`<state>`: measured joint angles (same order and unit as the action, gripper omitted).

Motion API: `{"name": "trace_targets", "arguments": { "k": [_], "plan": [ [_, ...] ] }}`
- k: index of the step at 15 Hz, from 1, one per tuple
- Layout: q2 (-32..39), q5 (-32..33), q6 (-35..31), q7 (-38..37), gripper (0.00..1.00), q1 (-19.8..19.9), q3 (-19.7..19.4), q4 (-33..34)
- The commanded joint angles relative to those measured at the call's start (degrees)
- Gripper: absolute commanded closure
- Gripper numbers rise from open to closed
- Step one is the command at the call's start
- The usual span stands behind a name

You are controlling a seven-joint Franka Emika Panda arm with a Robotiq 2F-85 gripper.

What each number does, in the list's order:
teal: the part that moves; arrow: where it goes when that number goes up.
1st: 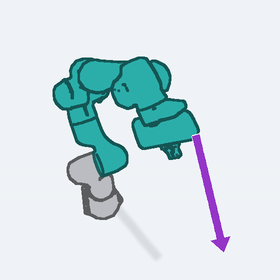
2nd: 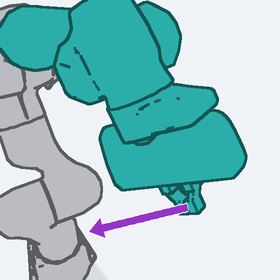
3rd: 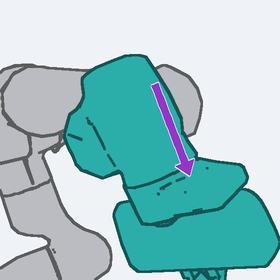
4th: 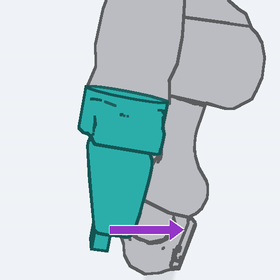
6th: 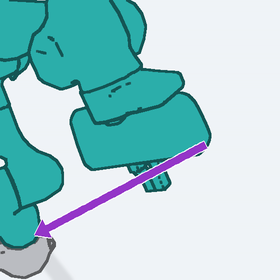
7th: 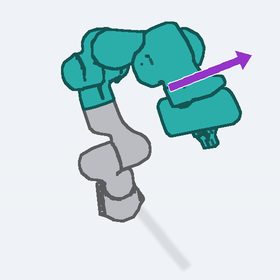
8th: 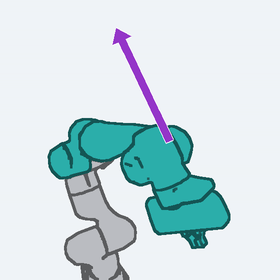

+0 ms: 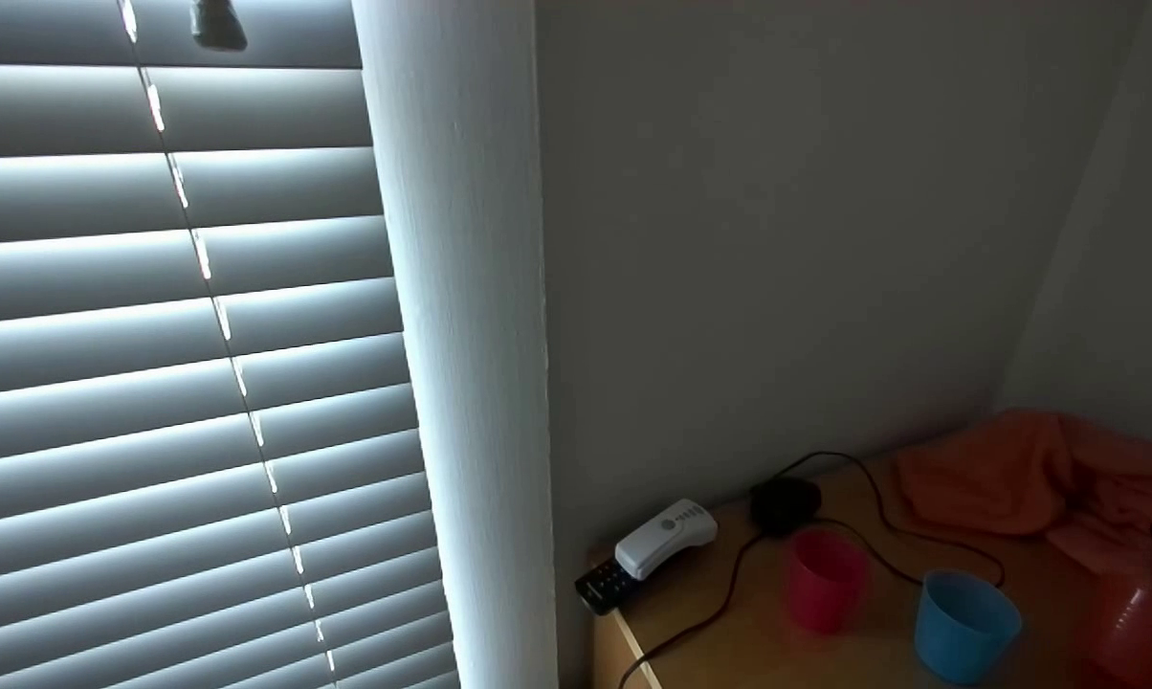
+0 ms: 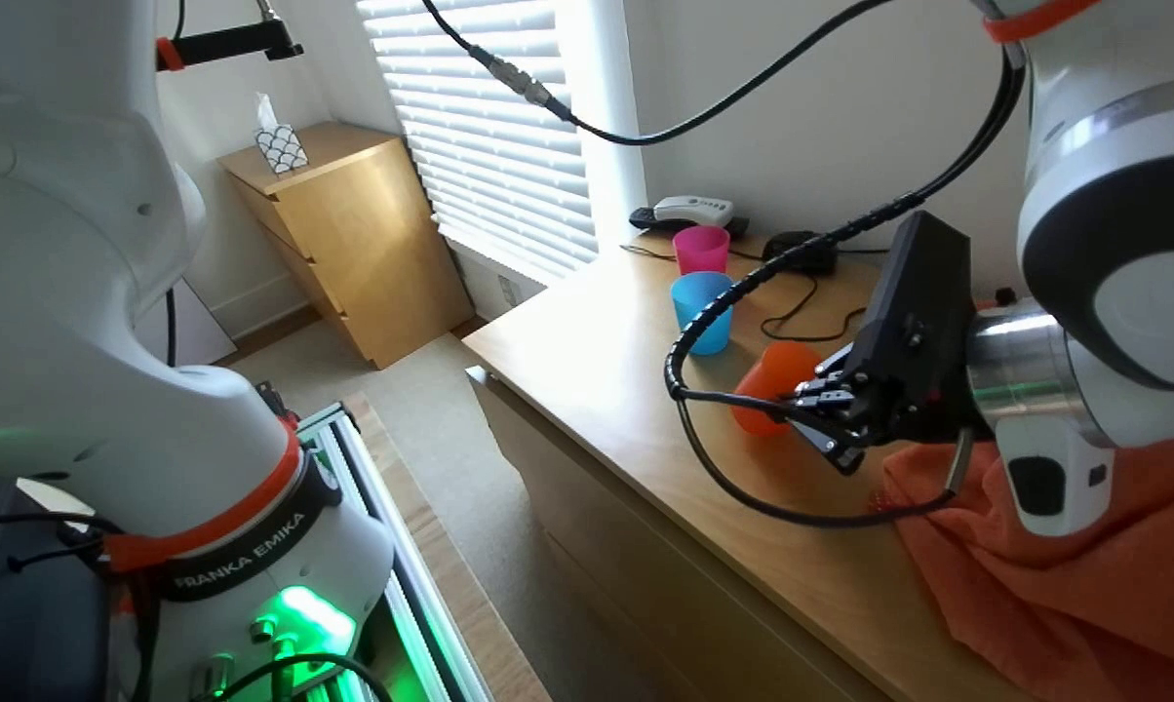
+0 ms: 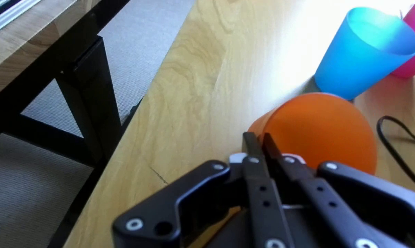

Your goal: Lay the three cups on their side

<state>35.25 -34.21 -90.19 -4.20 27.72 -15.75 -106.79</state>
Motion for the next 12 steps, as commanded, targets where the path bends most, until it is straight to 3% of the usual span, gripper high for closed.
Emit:
{"name": "trace_targets", "arguments": {
  "k": [1, 2, 4, 5, 12],
  "plan": [
    [4.4, -0.7, 2.4, -5.6, 0.97, -0.3, -0.4, 4.9],
    [4.8, -0.7, 2.9, -6.6, 0.91, -0.3, -0.6, 5.9],
    [5.2, -0.3, 2.3, -8.8, 0.66, -0.6, -0.9, 6.9],
    [5.4, -0.1, 2.3, -9.4, 0.66, -0.5, -1.0, 7.4],
    [3.2, 2.2, -0.3, -10.6, 0.15, -2.1, -1.9, 6.9]
  ]
}}
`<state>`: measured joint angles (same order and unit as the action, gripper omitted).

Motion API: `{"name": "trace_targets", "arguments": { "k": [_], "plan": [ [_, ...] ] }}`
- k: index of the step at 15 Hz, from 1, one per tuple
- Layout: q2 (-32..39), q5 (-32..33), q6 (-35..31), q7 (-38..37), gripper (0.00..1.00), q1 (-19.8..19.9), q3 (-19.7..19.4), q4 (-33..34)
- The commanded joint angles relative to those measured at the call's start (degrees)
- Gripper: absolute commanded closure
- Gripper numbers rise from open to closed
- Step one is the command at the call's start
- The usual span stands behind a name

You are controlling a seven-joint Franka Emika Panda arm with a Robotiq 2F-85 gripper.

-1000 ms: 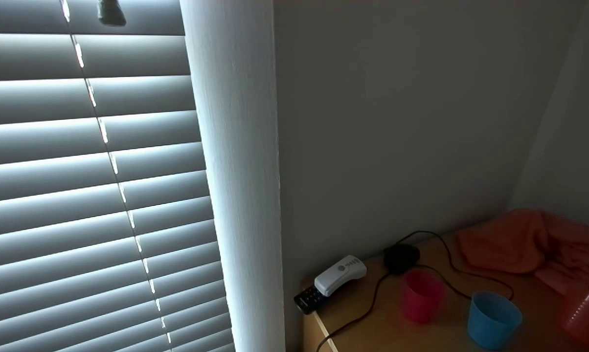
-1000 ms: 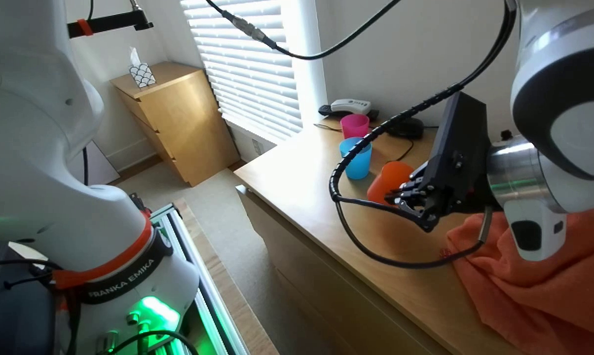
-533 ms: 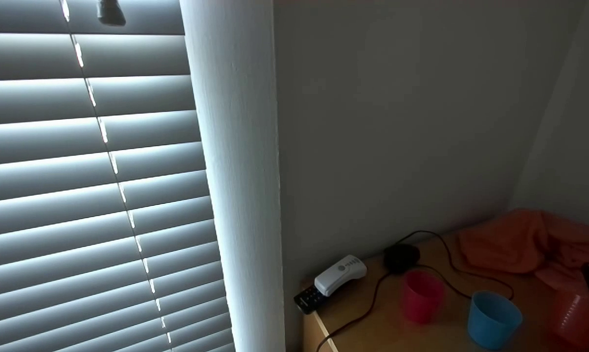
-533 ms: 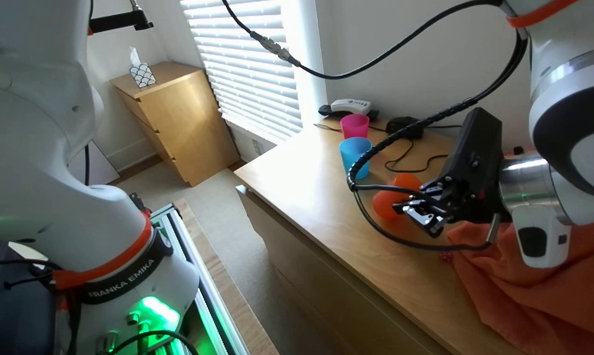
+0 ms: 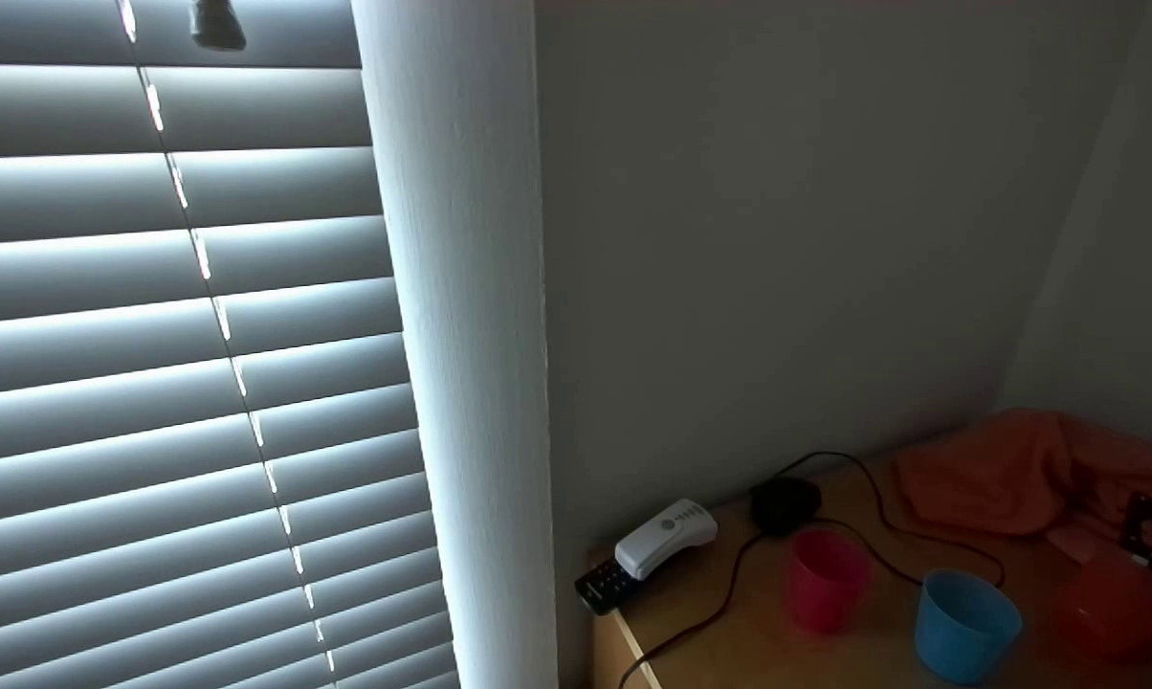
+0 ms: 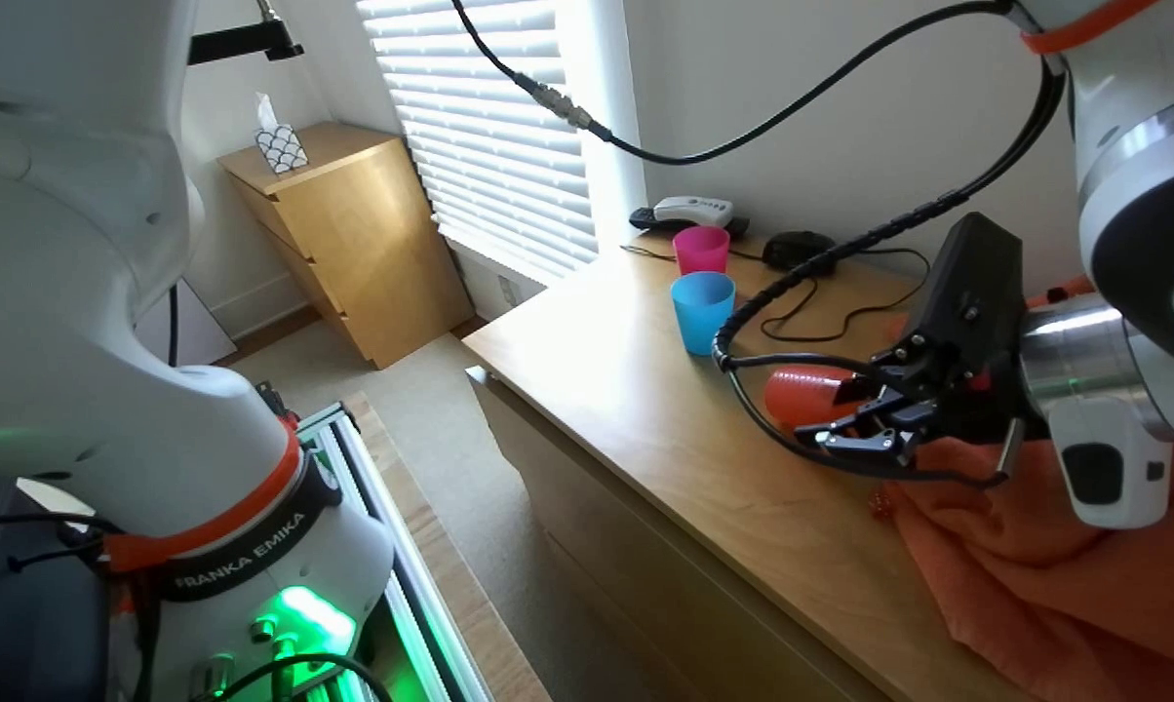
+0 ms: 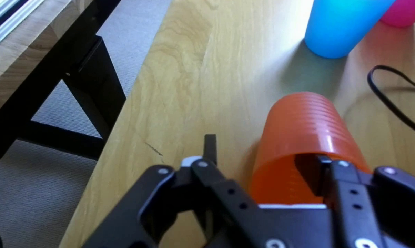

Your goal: Lay the three cups on their side

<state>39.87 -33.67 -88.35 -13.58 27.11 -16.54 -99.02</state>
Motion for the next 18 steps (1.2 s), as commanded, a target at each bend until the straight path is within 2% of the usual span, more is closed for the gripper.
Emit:
{"name": "trace_targets", "arguments": {
  "k": [1, 3, 9, 15, 18],
  "plan": [
    [-2.0, 2.6, -3.8, -1.3, 0.06, -2.2, -1.5, -1.3],
    [-2.7, 4.8, -6.5, -2.3, 0.00, -3.2, -2.0, -1.8],
    [-7.6, 11.5, -15.9, -4.8, 0.00, -6.2, -2.7, -6.3],
    [-19.1, 17.9, -23.4, 0.4, 0.00, -9.7, -1.3, -17.4],
    [-25.0, 18.4, -23.7, 4.9, 0.00, -10.5, 0.1, -22.6]
  ]
}}
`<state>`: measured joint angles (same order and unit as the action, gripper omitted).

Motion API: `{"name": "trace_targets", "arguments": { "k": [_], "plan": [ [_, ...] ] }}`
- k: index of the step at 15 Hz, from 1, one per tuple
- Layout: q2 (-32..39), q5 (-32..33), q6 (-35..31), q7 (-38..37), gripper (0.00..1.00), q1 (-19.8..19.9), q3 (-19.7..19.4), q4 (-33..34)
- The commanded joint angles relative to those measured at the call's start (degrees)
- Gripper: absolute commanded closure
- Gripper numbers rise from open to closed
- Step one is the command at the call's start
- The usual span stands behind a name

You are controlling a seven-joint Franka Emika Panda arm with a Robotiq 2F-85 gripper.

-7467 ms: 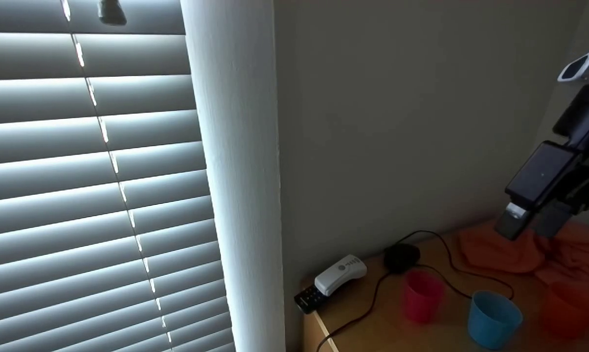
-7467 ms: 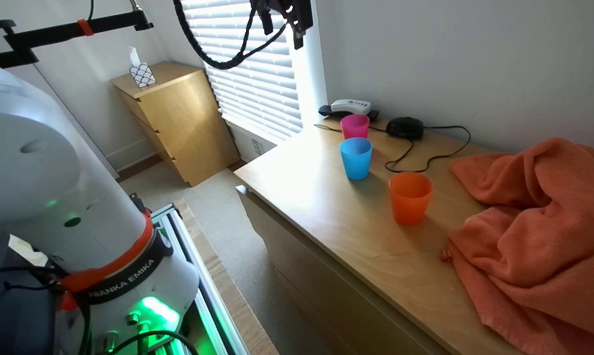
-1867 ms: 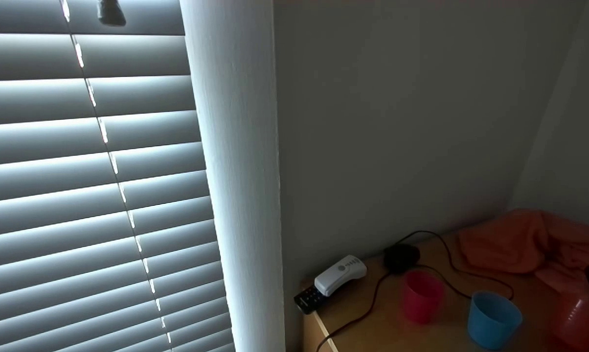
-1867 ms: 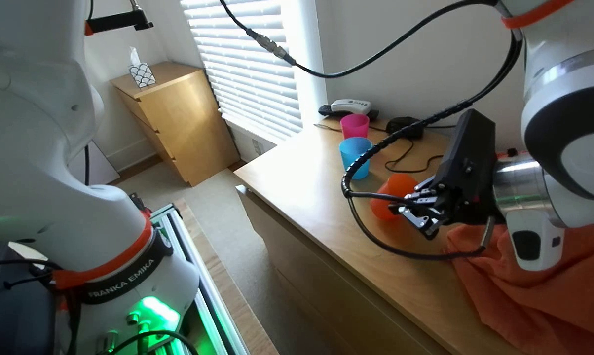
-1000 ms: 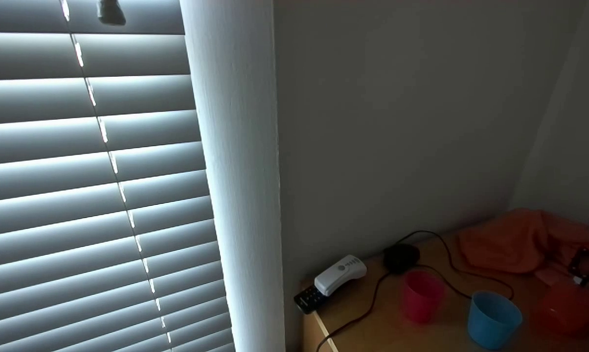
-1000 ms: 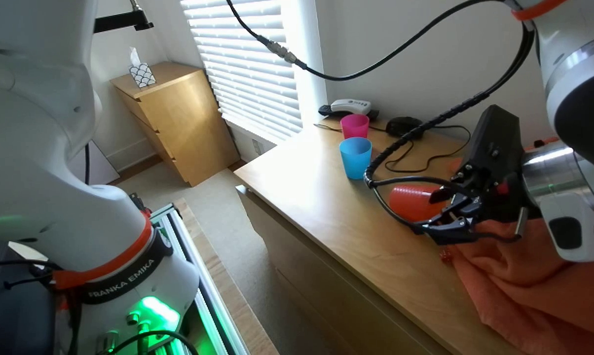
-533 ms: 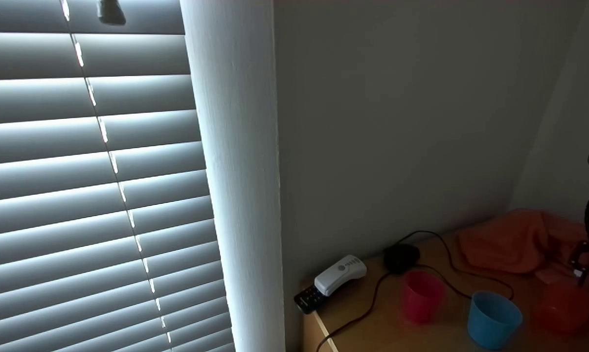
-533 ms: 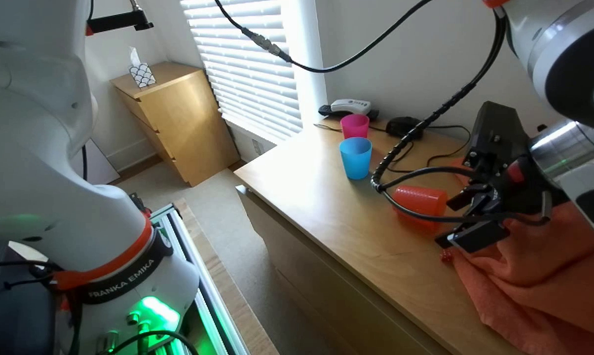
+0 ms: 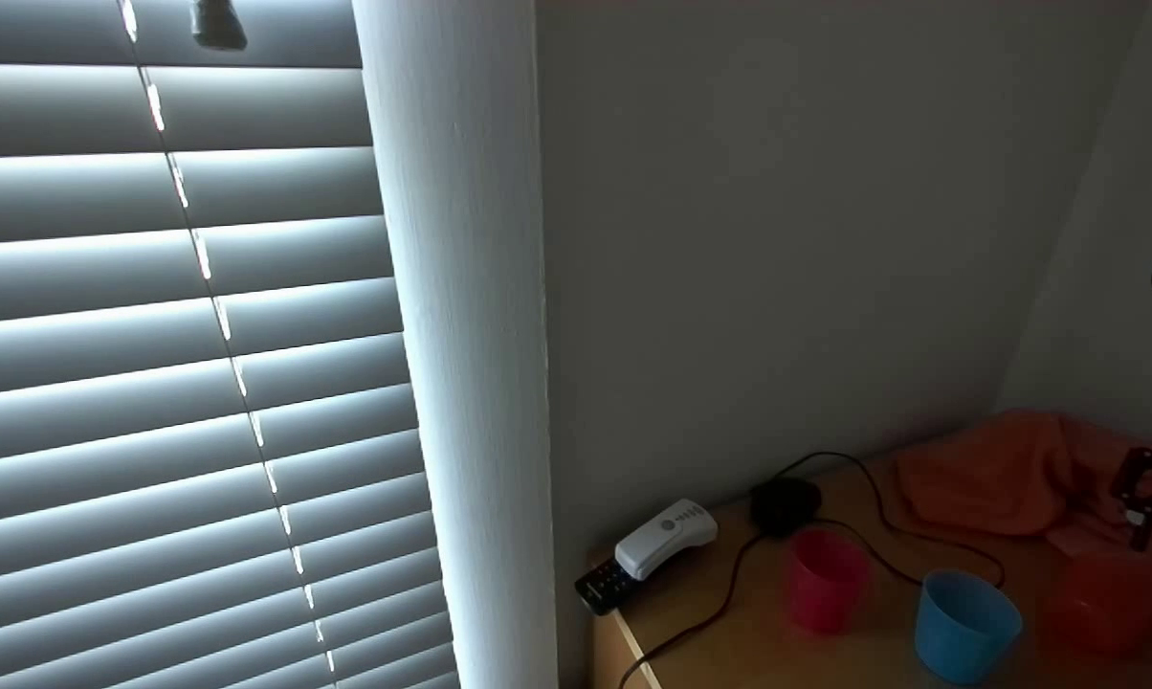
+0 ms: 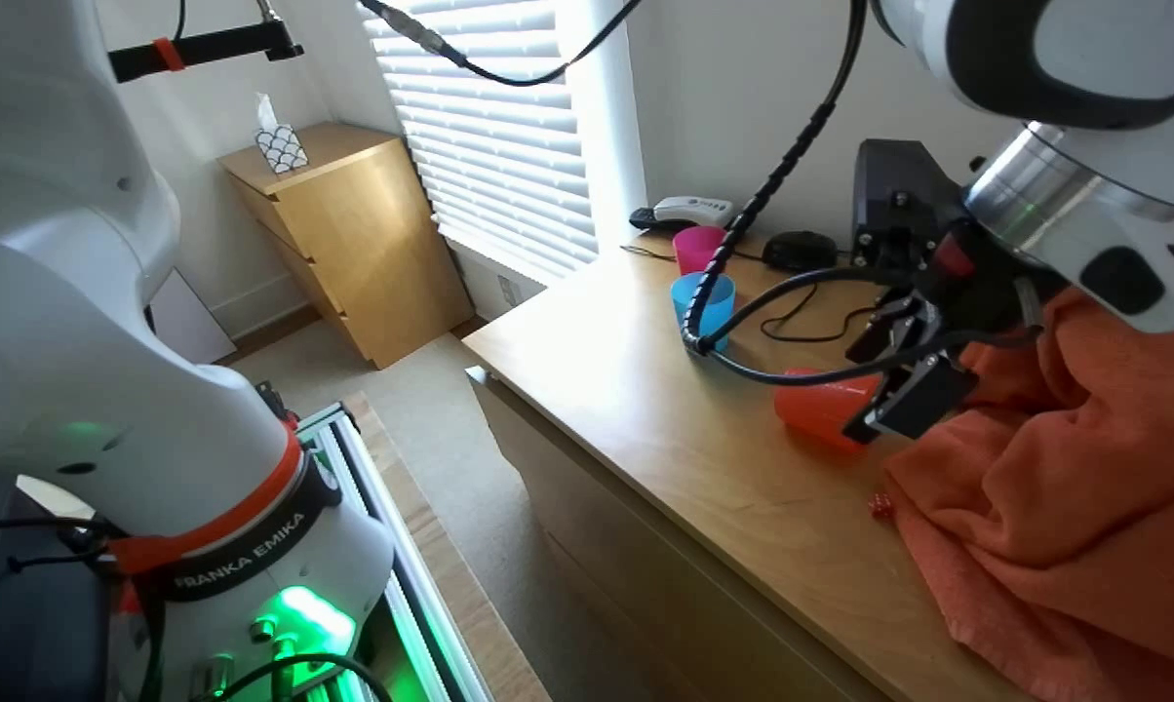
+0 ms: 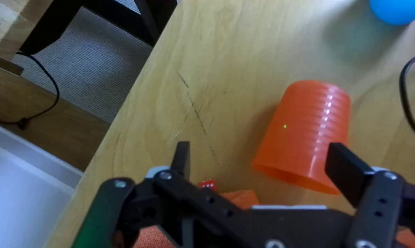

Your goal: Lay the three cups on their side

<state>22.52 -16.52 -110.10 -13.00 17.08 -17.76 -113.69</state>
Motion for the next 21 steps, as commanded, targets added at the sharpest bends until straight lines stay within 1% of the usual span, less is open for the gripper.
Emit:
{"name": "trace_targets", "arguments": {
  "k": [1, 5, 7, 8, 12, 13, 16, 21],
  "plan": [
    [-9.5, 0.8, -1.2, 5.9, 0.00, -0.8, 1.9, -9.4],
    [-13.5, -0.7, -0.6, 13.6, 0.00, -1.7, 4.6, -14.4],
    [-14.7, 0.7, -2.3, 15.3, 0.00, -2.9, 5.7, -16.3],
    [-12.0, 0.0, -0.1, 13.0, 0.00, -2.3, 5.0, -12.7],
    [-13.1, 0.1, -0.8, 14.3, 0.00, -3.2, 5.8, -14.3],
    [-12.3, 0.6, -2.3, 13.1, 0.00, -3.4, 5.7, -14.3],
    [-10.9, 1.0, -3.9, 14.5, 0.00, -4.7, 7.1, -14.3],
    [-9.3, 1.5, -9.3, 14.8, 0.00, -7.2, 9.7, -14.5]
  ]
}}
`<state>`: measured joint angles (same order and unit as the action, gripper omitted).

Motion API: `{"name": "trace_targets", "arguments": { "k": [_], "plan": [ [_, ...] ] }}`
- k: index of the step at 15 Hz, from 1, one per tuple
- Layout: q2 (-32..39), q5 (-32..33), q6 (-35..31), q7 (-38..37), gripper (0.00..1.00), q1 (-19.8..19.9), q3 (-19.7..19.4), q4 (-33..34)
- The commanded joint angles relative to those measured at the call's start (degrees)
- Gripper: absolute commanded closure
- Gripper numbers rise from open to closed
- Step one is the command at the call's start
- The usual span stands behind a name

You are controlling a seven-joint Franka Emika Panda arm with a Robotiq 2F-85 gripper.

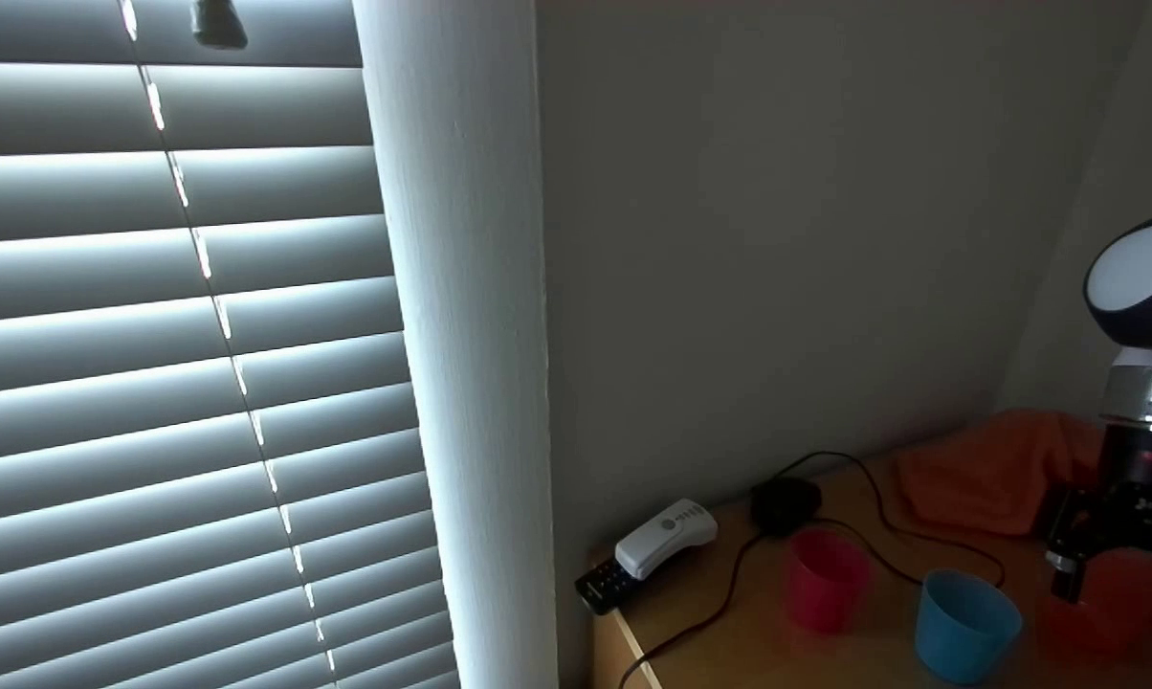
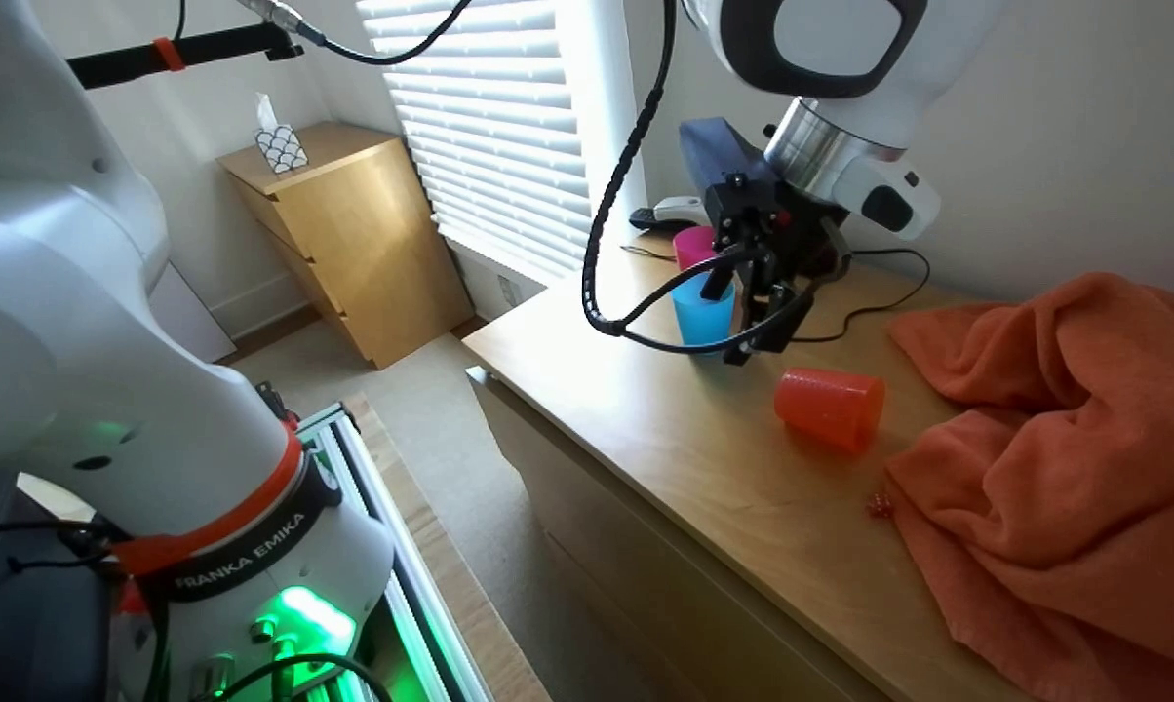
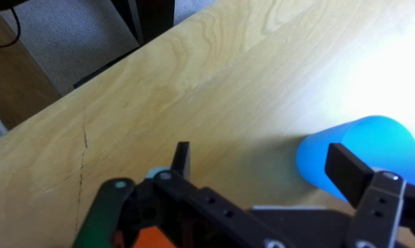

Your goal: Lay the three cups on their side

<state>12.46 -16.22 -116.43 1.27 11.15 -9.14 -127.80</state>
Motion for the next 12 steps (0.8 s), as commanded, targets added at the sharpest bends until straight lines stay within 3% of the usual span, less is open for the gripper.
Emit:
{"name": "trace_targets", "arguments": {
  "k": [1, 11, 12],
  "plan": [
    [1.1, 1.2, -4.2, 0.2, 0.00, -1.8, 1.6, -0.5],
    [4.9, 2.4, -17.1, -1.5, 0.00, -5.1, 4.1, -0.9],
    [5.3, 3.3, -17.0, -1.7, 0.14, -5.3, 4.1, -0.7]
  ]
}}
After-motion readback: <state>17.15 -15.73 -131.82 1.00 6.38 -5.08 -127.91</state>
